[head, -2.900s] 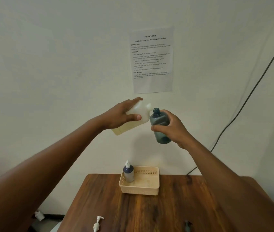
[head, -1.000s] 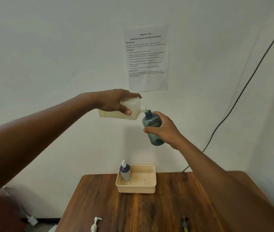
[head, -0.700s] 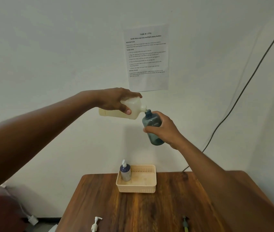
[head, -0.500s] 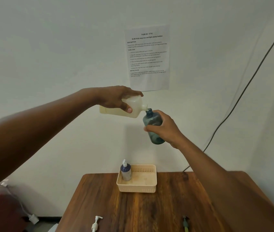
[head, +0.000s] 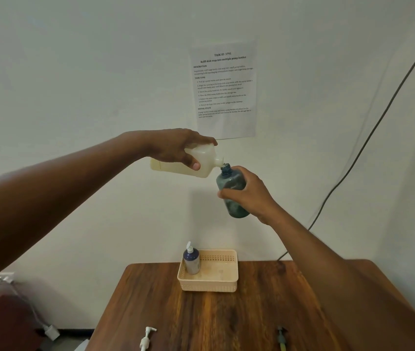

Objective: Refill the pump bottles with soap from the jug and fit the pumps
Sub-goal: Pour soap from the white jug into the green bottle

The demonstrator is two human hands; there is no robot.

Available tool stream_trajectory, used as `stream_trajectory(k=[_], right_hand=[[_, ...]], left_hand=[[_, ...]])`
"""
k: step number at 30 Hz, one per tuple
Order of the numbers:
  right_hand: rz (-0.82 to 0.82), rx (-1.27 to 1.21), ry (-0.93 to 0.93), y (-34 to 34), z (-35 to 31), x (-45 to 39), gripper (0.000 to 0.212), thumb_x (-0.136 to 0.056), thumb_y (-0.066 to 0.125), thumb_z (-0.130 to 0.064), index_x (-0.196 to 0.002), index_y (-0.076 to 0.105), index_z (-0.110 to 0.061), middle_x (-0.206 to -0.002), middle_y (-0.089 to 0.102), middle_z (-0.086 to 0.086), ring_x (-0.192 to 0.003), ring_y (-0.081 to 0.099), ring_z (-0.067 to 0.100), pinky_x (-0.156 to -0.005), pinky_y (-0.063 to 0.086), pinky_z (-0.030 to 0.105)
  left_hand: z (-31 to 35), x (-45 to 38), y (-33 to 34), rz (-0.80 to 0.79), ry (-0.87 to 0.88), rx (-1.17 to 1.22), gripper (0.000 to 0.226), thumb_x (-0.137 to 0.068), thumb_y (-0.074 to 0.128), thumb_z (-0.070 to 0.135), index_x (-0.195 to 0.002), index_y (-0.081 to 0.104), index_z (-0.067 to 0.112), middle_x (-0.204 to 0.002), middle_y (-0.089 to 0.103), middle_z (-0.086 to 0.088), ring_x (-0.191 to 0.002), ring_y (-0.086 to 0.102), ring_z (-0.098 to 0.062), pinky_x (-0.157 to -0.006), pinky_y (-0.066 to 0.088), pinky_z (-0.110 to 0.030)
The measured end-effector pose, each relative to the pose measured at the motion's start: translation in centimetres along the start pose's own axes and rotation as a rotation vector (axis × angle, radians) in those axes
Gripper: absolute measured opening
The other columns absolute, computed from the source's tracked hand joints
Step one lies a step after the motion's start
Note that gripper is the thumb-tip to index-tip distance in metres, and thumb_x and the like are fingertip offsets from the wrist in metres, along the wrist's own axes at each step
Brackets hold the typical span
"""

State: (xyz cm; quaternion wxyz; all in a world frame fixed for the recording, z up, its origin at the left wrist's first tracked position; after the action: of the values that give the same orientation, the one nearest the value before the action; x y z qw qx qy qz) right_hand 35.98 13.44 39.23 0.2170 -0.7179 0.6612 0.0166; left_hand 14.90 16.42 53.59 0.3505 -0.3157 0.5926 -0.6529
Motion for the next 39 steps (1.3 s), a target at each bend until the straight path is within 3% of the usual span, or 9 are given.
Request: stream_trajectory(k=[5, 13, 20, 24, 32, 39], right_hand=[[0.008, 0.008, -0.003, -0.1, 0.0, 0.0, 0.055, -0.076, 0.085, -0.028, -0.121, 0.056, -0.038, -0.117, 0.061, -0.012, -0.106, 0.061, 0.010, -0.087, 0.055, 0.032], [0.012, 0.017, -0.007, -0.1, -0.3, 0.0, 0.053, -0.075, 0.085, -0.027, -0.115, 0.055, -0.042, -0.110, 0.059, -0.020, -0.101, 0.061, 0.007, -0.086, 0.055, 0.031], [0.004, 0.013, -0.012, -0.1, -0.6, 0.1, 0.051, -0.076, 0.084, -0.025, -0.116, 0.057, -0.040, -0.110, 0.063, -0.016, -0.102, 0.062, 0.006, -0.083, 0.054, 0.029], [0.005, 0.019, -0.011, 0.0, -0.7, -0.1, 0.054, -0.075, 0.085, -0.026, -0.120, 0.057, -0.038, -0.113, 0.063, -0.014, -0.104, 0.062, 0.008, -0.087, 0.055, 0.032], [0.007, 0.030, -0.012, -0.1, -1.0, -0.2, 0.054, -0.075, 0.085, -0.027, -0.118, 0.056, -0.040, -0.113, 0.062, -0.015, -0.102, 0.062, 0.007, -0.088, 0.055, 0.032], [0.014, 0.032, -0.016, 0.0, -1.2, -0.3, 0.053, -0.075, 0.086, -0.027, -0.116, 0.055, -0.042, -0.113, 0.060, -0.015, -0.101, 0.061, 0.007, -0.088, 0.055, 0.031]], left_hand=[[0.2, 0.1, -0.2, -0.006, -0.003, 0.004, 0.078, -0.091, 0.077, 0.036, -0.157, 0.036, 0.042, -0.130, 0.049, 0.012, -0.117, 0.049, -0.018, -0.099, 0.038, -0.031], [0.4, 0.3, -0.6, -0.016, -0.007, -0.009, 0.079, -0.091, 0.077, 0.038, -0.157, 0.035, 0.041, -0.131, 0.050, 0.010, -0.118, 0.049, -0.019, -0.099, 0.038, -0.031], [0.6, 0.6, -0.9, -0.012, -0.014, -0.014, 0.078, -0.090, 0.077, 0.038, -0.157, 0.036, 0.042, -0.141, 0.052, 0.003, -0.123, 0.051, -0.023, -0.106, 0.042, -0.036], [0.5, 0.7, -1.0, -0.015, -0.009, -0.024, 0.078, -0.091, 0.077, 0.037, -0.157, 0.036, 0.040, -0.140, 0.054, 0.003, -0.121, 0.052, -0.022, -0.102, 0.042, -0.034], [0.7, 0.9, -1.3, -0.012, -0.022, -0.009, 0.078, -0.090, 0.077, 0.035, -0.158, 0.037, 0.039, -0.141, 0.054, 0.006, -0.123, 0.052, -0.020, -0.109, 0.041, -0.036], [0.9, 0.9, -1.7, -0.023, -0.017, -0.014, 0.079, -0.090, 0.077, 0.035, -0.158, 0.037, 0.038, -0.131, 0.051, 0.012, -0.119, 0.049, -0.016, -0.098, 0.035, -0.028]])
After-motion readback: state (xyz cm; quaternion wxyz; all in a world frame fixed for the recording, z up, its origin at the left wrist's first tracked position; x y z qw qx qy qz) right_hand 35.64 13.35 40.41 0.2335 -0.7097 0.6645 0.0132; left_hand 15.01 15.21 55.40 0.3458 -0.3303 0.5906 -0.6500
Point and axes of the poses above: each hand's wrist, its own x-axis away from the middle knuckle, its own y-axis out of the palm, z = x × y, the point moved 2 cm from there along -x, towards the middle knuckle
